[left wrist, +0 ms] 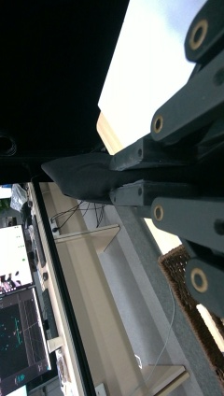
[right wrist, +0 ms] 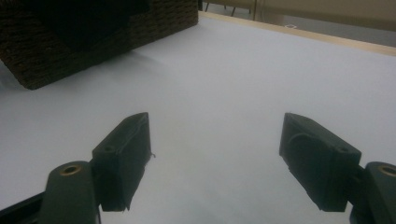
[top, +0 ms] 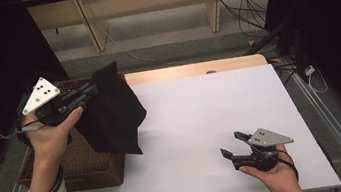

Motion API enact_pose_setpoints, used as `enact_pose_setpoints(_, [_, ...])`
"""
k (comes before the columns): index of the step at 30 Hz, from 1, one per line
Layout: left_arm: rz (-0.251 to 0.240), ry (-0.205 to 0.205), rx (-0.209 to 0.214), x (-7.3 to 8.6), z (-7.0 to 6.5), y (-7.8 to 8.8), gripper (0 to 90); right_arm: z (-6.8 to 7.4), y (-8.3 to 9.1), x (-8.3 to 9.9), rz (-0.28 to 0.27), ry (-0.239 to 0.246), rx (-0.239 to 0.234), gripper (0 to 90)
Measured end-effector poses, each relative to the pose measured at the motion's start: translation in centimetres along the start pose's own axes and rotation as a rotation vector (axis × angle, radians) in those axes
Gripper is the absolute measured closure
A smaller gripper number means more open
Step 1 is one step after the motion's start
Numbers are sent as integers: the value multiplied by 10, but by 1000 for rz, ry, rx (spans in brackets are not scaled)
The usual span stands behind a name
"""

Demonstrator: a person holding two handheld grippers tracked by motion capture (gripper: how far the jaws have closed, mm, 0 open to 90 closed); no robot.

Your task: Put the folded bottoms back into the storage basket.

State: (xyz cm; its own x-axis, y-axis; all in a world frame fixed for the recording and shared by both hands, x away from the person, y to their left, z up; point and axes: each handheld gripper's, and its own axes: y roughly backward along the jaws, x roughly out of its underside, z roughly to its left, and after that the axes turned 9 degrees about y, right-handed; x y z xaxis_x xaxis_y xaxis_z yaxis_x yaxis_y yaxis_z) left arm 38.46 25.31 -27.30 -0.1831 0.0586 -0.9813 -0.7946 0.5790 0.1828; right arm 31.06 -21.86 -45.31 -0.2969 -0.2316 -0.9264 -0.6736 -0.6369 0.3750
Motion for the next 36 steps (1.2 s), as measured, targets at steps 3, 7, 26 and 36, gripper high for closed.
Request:
enact_pose_setpoints(3, [-5,7,5,-1,1,2,829,0,0,0,1,0,1,258])
enact_pose_setpoints(7, [-14,11,5,-3,2,4,829,0,-1,0,-3,7,0,258])
enact_pose_setpoints(26, [-13,7,-36,-5,10,12,829,-1,-1,0,-4,7,2,258])
enact_pose_setpoints(36, [-16,12,-45,-6,15,16,829,-1,-1,0,-3,4,3,258])
